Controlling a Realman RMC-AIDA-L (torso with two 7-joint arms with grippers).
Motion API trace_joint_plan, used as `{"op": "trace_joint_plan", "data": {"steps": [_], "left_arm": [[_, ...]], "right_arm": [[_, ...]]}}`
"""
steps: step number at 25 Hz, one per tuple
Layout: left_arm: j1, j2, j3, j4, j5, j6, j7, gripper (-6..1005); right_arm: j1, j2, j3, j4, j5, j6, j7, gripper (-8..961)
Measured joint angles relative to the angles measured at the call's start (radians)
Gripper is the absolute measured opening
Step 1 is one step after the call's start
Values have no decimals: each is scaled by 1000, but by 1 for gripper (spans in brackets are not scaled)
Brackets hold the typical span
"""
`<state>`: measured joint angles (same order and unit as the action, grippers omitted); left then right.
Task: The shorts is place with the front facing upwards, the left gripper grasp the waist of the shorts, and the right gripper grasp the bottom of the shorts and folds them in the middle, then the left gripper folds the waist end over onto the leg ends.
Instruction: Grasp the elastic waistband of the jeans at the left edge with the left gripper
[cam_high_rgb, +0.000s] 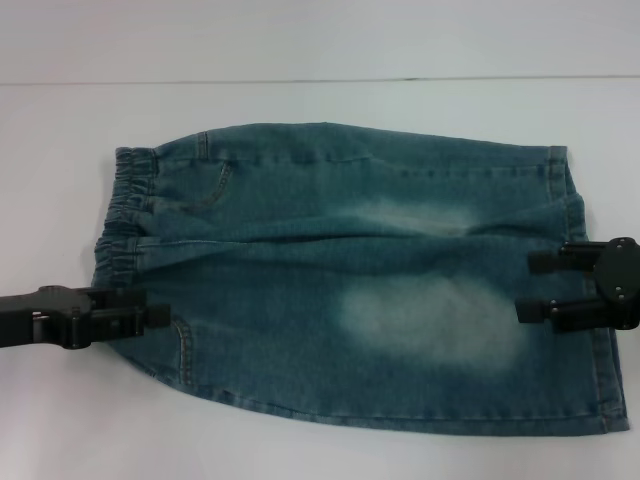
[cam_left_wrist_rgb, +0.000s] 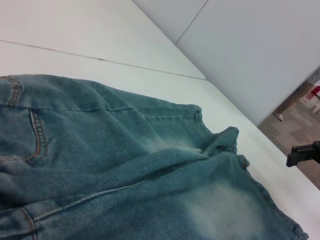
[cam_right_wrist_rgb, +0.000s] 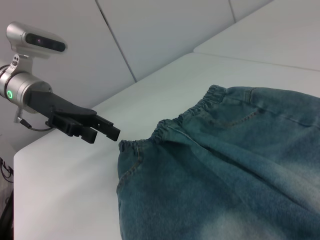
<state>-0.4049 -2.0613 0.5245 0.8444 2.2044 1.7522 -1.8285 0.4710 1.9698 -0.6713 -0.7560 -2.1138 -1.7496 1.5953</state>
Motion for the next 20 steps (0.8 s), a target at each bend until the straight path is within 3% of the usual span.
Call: {"op": "trace_joint_plan", "data": {"steps": [20], "left_arm": [[-1, 7, -4, 37, 0, 25, -30, 657]], "right_arm": [[0, 4, -12, 1, -1, 13, 0, 913]]}}
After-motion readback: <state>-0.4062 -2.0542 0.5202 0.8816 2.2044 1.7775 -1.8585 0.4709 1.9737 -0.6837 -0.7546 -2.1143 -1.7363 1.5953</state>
